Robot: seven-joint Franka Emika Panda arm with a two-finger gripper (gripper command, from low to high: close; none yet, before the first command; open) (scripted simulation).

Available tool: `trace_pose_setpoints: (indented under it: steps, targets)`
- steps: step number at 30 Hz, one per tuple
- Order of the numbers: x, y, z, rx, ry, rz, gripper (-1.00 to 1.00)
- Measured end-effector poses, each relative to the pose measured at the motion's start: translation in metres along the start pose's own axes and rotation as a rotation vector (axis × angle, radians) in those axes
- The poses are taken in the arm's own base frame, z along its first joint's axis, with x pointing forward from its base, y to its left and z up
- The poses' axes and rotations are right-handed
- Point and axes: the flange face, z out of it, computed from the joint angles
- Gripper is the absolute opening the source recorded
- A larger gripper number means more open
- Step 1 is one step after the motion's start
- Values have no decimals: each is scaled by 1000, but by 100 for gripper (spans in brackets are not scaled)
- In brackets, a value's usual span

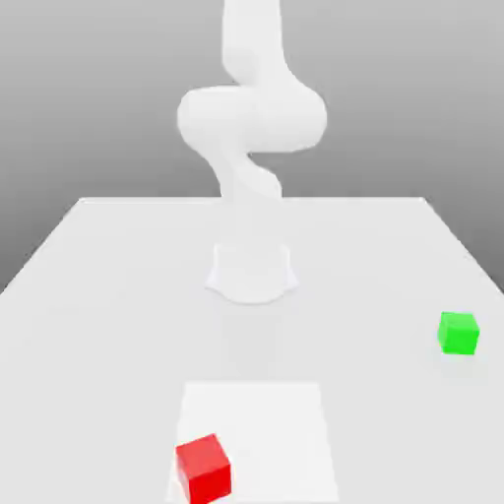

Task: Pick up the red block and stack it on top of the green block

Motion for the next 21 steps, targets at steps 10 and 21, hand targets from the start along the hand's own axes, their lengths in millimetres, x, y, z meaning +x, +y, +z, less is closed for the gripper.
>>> trace_pose_setpoints:
  steps: [10, 21]
  targets:
    - [-16, 46, 194, -149, -253, -147, 0]
    - [-90, 149, 361, -325, -507, -309, 0]
